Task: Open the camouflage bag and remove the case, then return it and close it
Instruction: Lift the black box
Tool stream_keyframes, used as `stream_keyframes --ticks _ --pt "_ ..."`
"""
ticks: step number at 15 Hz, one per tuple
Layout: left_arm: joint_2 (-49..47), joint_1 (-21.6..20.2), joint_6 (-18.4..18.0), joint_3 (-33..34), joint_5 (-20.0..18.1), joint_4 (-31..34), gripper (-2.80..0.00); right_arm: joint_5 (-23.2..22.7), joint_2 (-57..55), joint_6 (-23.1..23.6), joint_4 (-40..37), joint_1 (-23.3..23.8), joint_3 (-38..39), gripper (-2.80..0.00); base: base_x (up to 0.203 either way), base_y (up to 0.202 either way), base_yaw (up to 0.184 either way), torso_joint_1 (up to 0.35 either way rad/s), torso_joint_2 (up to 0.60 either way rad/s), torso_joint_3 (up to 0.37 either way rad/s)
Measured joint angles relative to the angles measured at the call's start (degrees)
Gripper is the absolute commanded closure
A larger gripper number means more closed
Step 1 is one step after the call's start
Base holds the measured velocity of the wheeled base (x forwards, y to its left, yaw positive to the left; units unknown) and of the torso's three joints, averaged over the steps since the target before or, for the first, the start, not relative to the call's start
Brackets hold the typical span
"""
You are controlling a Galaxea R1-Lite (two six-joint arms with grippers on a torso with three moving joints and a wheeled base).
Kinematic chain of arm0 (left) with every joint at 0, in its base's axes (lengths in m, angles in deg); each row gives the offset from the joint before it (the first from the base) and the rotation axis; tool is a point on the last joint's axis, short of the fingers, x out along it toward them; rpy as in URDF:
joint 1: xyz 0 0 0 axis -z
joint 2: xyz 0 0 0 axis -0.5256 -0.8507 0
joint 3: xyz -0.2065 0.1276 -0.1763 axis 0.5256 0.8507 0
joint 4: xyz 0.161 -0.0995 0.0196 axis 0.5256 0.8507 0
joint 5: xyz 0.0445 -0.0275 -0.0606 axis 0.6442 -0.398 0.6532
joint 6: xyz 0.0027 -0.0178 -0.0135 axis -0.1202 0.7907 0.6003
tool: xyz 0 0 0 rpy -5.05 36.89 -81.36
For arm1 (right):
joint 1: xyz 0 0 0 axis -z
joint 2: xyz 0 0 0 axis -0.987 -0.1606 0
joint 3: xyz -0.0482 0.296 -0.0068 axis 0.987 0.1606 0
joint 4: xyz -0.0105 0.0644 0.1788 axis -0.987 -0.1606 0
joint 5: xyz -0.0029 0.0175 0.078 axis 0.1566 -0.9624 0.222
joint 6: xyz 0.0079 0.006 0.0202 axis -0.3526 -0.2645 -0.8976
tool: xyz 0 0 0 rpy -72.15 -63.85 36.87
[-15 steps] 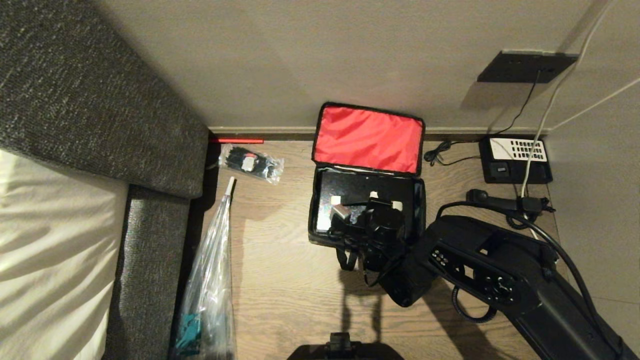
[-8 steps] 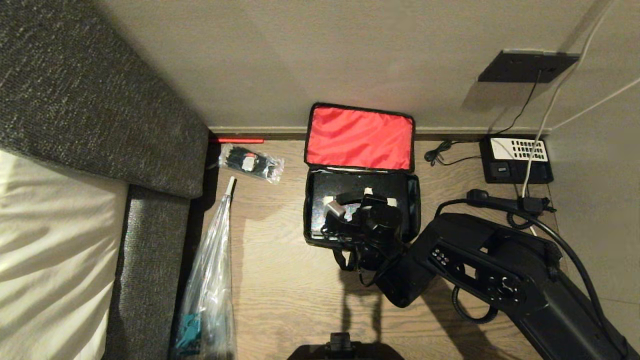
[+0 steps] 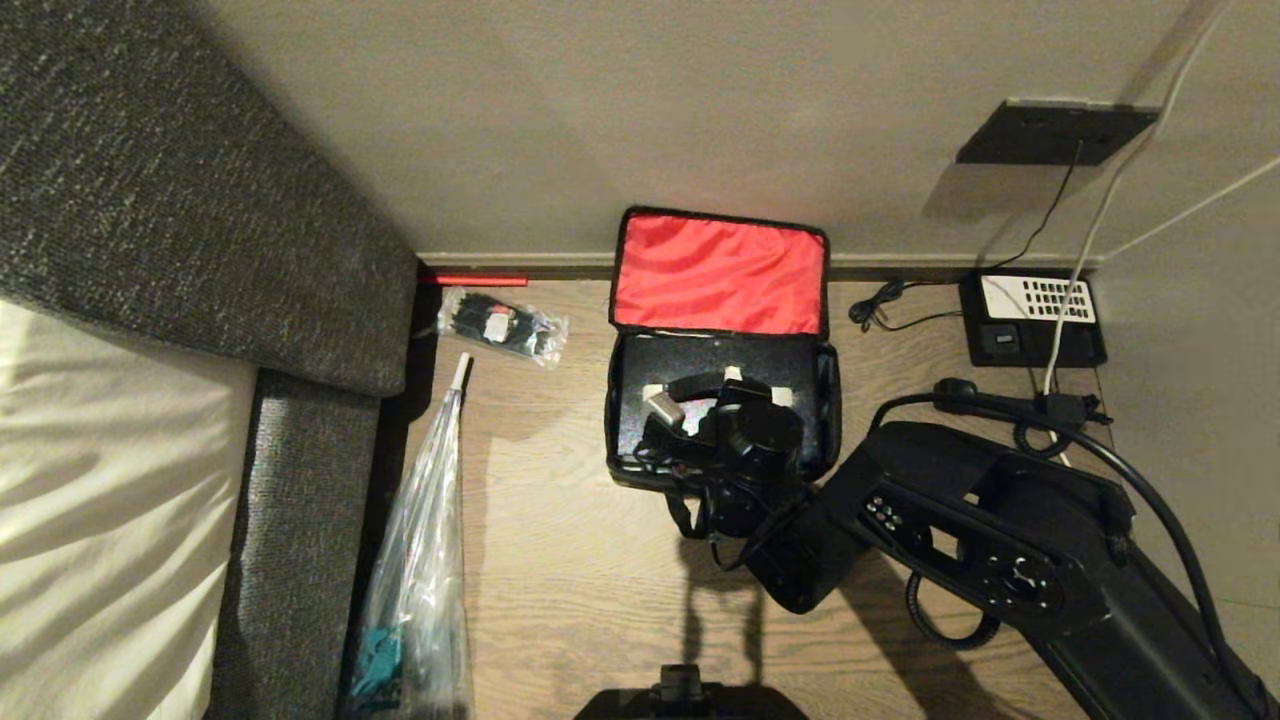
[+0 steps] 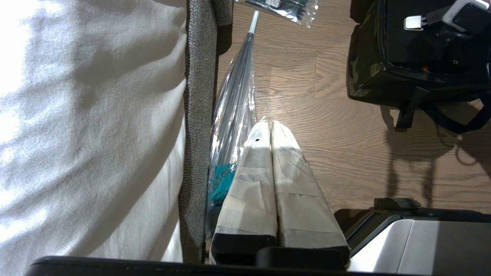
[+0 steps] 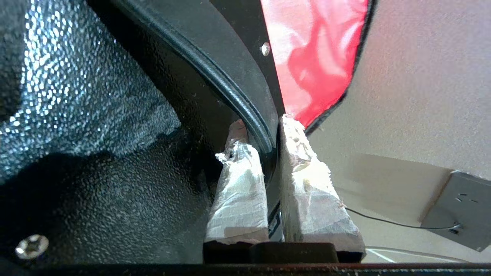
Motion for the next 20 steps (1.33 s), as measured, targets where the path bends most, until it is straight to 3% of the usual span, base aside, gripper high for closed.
stream_keyframes --ticks 8,20 --pt "0.0 0.0 0.0 0.0 0.0 0.0 0.0 0.2 2.4 -0.3 0.0 -1.3 -0.3 0.0 0.0 0.0 0.0 0.0 0.0 0.0" --pt "0.0 0.0 0.0 0.0 0.0 0.0 0.0 1.9 4.1 -7.5 -1.0 -2.5 0.0 0.0 0.0 0.0 0.0 0.0 0.0 0.0"
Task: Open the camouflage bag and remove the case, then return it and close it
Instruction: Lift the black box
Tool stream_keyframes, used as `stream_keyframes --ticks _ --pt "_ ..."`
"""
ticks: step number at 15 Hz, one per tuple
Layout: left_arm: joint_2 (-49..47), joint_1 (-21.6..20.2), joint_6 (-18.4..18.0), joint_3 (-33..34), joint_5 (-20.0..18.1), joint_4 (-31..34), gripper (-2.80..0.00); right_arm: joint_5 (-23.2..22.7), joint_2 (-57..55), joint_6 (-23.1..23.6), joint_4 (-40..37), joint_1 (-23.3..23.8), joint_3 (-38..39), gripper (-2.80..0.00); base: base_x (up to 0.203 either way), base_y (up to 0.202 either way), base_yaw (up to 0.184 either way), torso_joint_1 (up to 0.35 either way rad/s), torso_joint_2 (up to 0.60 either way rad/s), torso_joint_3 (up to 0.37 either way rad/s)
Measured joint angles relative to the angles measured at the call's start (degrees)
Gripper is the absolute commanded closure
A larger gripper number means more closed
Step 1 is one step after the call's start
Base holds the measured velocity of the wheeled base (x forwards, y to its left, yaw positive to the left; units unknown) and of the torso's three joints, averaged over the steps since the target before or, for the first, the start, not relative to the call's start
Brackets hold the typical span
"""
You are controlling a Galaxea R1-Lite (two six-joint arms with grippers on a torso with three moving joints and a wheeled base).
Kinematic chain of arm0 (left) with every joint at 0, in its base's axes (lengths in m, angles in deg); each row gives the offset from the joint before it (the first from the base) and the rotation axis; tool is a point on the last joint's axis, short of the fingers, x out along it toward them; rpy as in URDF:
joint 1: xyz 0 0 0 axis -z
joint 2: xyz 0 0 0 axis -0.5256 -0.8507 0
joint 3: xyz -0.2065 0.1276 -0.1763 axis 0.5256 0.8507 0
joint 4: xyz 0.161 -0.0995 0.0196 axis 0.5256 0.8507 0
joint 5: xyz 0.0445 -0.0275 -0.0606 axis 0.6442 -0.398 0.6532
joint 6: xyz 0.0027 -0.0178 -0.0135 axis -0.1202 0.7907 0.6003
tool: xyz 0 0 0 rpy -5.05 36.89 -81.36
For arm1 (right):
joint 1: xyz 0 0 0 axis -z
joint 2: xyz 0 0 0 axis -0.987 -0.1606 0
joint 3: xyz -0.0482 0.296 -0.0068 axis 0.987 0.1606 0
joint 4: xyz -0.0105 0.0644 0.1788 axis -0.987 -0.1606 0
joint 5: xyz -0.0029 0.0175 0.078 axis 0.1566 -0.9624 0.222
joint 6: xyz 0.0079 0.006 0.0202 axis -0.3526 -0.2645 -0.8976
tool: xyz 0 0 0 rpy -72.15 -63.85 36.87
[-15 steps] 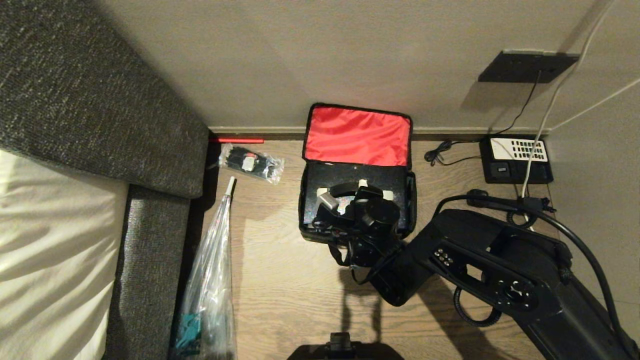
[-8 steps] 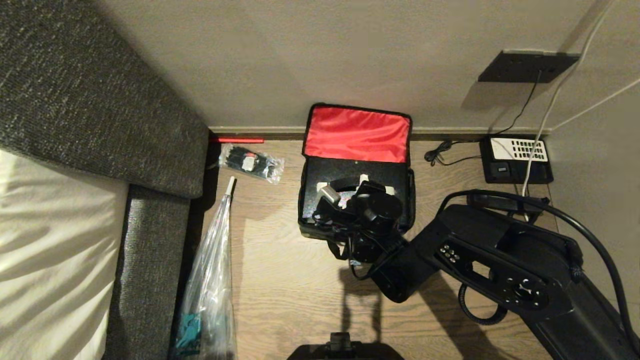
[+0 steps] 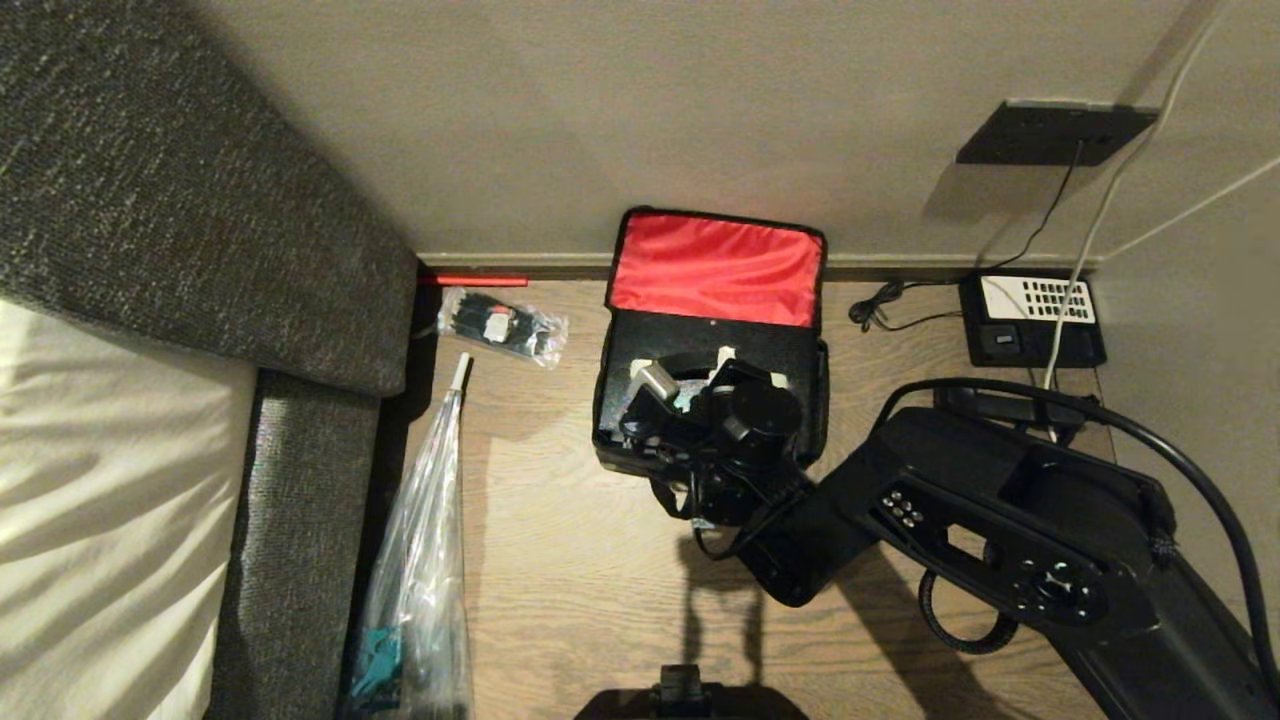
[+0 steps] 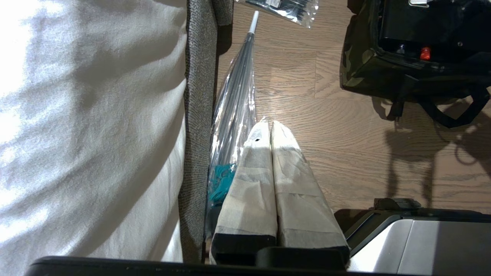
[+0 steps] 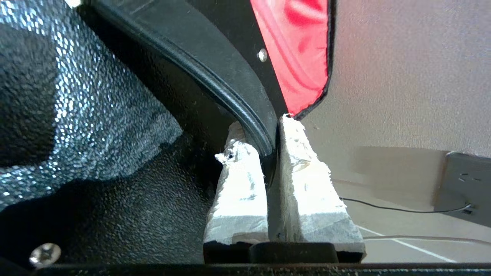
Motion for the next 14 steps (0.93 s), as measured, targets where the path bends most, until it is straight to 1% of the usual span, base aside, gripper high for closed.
stream_keyframes --ticks 14 --pt "0.0 0.0 0.0 0.0 0.0 0.0 0.0 1.8 3.0 -1.3 -1.4 -3.3 -0.1 0.0 0.0 0.0 0.0 0.0 0.0 0.0"
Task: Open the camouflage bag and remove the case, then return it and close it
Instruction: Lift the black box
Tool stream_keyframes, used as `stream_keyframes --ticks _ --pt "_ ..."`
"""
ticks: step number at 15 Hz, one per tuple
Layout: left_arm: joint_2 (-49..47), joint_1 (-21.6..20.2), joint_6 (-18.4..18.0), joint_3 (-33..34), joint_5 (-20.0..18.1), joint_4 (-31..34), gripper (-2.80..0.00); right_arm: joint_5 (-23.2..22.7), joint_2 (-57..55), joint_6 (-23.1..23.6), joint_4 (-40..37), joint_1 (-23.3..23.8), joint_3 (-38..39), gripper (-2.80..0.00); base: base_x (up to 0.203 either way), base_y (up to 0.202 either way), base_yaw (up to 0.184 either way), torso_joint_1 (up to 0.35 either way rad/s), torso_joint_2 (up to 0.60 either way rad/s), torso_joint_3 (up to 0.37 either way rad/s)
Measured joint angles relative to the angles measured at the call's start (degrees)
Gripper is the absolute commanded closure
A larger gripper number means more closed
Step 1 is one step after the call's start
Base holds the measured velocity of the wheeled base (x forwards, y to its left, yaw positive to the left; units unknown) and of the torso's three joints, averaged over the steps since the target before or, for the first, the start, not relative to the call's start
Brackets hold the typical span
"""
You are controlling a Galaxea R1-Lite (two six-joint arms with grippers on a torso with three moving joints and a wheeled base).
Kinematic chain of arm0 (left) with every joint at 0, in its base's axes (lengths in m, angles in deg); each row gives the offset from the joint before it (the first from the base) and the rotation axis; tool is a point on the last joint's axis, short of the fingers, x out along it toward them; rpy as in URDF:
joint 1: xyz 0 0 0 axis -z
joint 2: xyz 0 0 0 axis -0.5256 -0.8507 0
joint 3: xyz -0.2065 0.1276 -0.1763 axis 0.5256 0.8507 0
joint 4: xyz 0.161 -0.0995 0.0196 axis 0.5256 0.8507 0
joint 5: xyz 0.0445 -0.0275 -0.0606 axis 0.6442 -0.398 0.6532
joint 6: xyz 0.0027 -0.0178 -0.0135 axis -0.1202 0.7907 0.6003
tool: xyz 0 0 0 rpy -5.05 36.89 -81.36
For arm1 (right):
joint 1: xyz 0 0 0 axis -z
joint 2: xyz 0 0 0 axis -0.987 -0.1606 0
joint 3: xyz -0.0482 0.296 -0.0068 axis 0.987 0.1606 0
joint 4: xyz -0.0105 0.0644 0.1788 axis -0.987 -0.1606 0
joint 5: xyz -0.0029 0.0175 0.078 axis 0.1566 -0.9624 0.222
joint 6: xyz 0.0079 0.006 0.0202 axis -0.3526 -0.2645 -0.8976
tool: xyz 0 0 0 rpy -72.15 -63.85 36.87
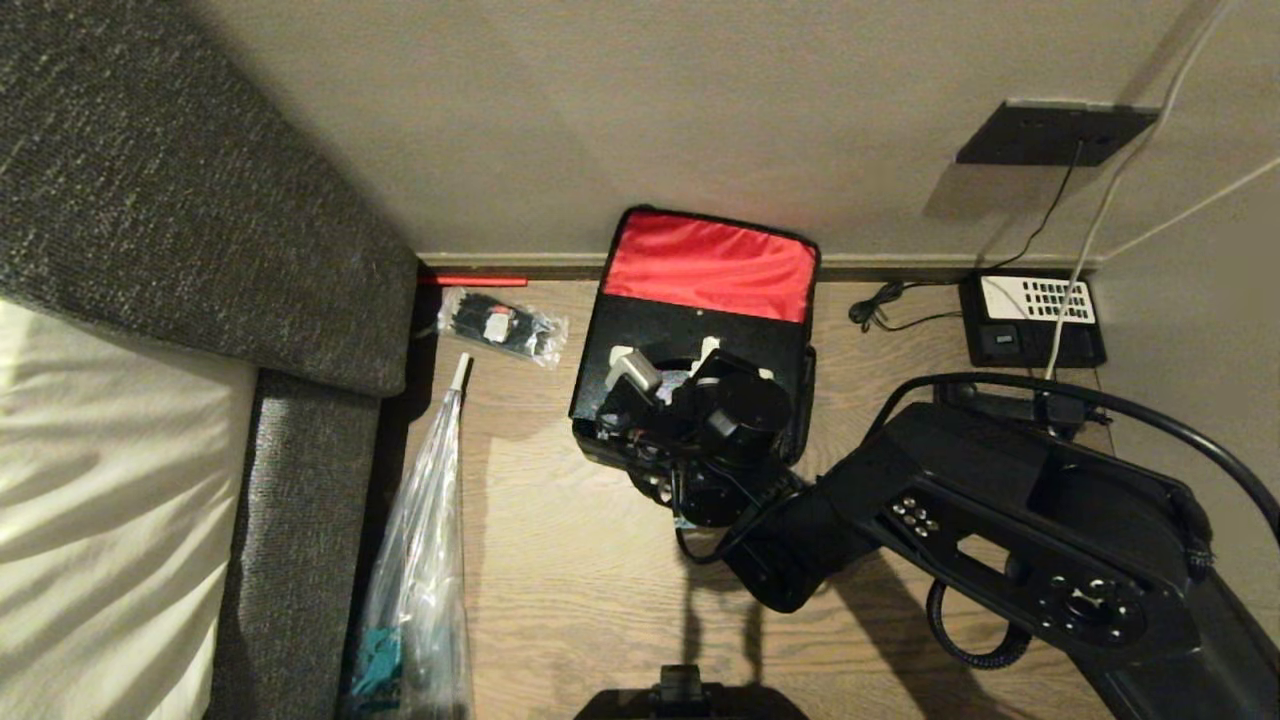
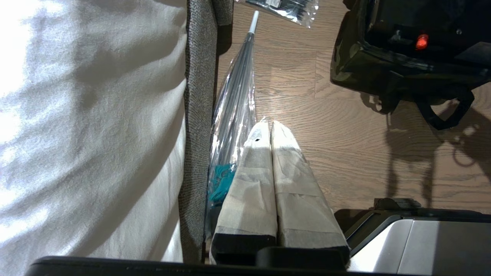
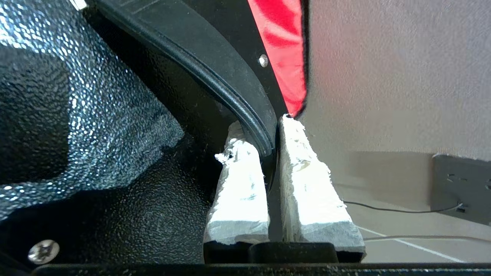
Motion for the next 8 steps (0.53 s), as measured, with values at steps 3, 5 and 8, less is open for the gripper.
stream_keyframes --ticks 3,5,8 --pt "0.0 0.0 0.0 0.0 0.0 0.0 0.0 0.0 1.1 0.1 -0.7 -0.1 0.8 0.0 0.0 0.0 0.0 0.0 0.0 0.0" --pt "0.0 0.0 0.0 0.0 0.0 0.0 0.0 0.0 2.3 0.1 -2.2 -0.1 1.6 0.0 0.0 0.0 0.0 0.0 0.0 0.0" --pt "0.0 0.0 0.0 0.0 0.0 0.0 0.0 0.1 4.0 0.2 -3.0 -0.2 2.5 0.0 0.0 0.0 0.0 0.0 0.0 0.0"
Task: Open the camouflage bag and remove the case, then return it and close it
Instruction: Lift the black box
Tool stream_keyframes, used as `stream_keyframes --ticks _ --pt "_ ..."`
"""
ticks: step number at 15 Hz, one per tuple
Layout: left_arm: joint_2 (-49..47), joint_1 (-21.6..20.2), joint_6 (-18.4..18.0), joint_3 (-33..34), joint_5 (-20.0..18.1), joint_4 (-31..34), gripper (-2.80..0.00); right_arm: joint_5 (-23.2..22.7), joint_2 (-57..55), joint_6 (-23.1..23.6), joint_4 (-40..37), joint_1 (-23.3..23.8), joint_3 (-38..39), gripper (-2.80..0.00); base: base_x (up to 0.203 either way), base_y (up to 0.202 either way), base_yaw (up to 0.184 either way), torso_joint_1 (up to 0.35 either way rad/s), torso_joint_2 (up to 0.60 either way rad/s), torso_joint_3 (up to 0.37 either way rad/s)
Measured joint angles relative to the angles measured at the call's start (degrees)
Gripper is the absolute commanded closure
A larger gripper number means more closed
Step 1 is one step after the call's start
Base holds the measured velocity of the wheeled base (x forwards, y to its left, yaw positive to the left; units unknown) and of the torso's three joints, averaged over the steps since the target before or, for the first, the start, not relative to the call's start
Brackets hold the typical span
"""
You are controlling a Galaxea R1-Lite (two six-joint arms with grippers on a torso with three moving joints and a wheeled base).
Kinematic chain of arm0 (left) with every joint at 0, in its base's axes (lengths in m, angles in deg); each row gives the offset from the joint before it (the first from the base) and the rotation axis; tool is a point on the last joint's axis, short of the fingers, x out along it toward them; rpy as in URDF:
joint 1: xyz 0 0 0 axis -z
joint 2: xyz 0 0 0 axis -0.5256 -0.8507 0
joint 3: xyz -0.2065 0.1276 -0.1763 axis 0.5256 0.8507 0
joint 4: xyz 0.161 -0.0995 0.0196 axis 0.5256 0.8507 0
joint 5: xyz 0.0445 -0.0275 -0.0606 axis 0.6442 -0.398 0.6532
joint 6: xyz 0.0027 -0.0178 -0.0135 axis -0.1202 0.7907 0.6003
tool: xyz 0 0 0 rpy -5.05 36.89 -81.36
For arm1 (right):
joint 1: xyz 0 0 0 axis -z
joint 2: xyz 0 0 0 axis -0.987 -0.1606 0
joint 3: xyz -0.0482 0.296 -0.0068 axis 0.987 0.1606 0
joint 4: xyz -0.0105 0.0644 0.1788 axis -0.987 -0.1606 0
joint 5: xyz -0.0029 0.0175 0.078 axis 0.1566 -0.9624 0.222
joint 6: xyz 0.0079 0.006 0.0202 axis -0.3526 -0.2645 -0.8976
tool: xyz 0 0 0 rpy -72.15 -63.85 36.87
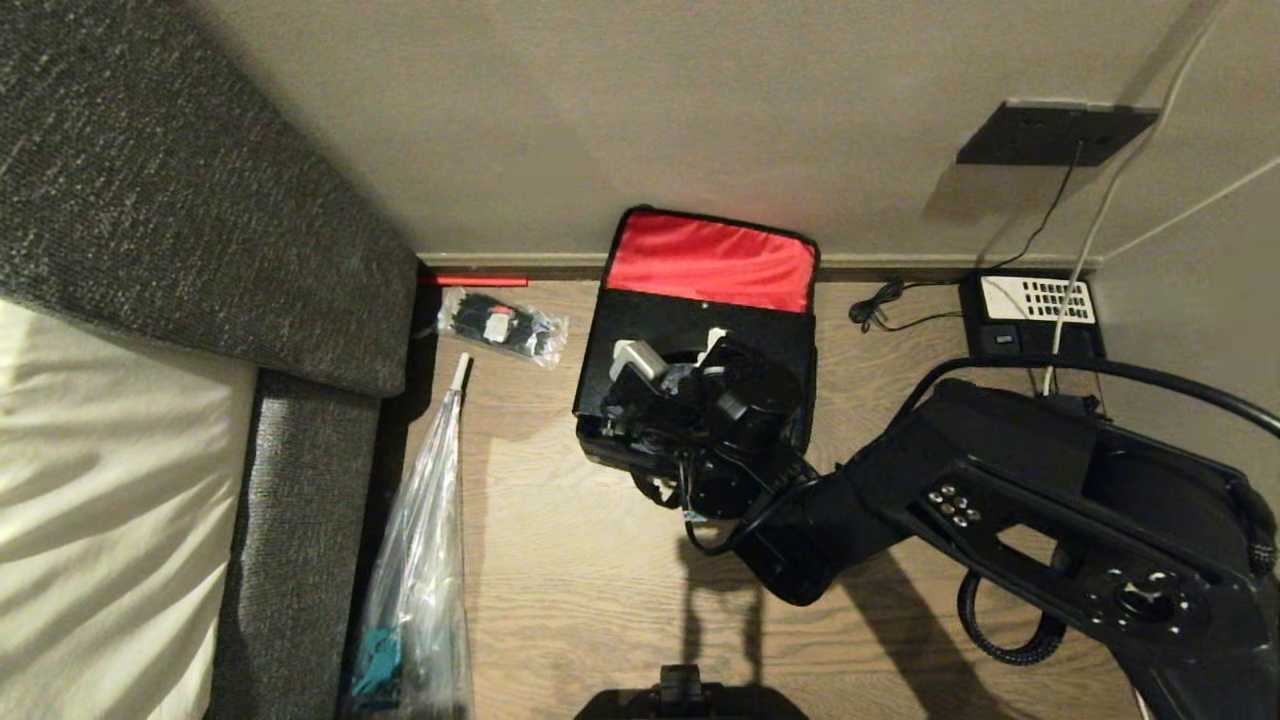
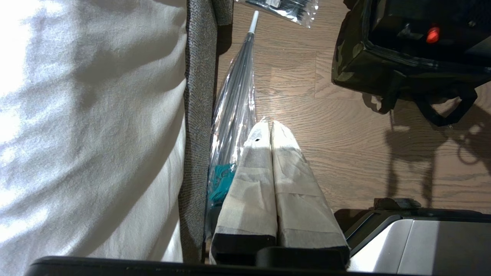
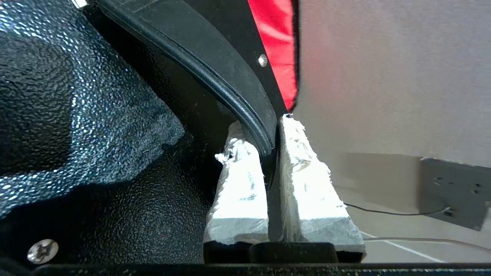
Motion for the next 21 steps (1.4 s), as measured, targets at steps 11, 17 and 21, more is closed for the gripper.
stream_keyframes --ticks 11,17,21 --pt "0.0 0.0 0.0 0.0 0.0 0.0 0.0 0.0 4.2 0.0 -1.5 -0.4 1.1 0.0 0.0 0.0 0.0 0.0 0.0 0.0" --pt "0.0 0.0 0.0 0.0 0.0 0.0 0.0 0.2 6.6 0.0 -2.8 -0.9 1.5 0.0 0.0 0.0 0.0 0.0 0.0 0.0" --pt "0.0 0.0 0.0 0.0 0.0 0.0 0.0 0.4 7.9 0.1 -3.7 -1.3 1.9 0.0 0.0 0.0 0.0 0.0 0.0 0.0"
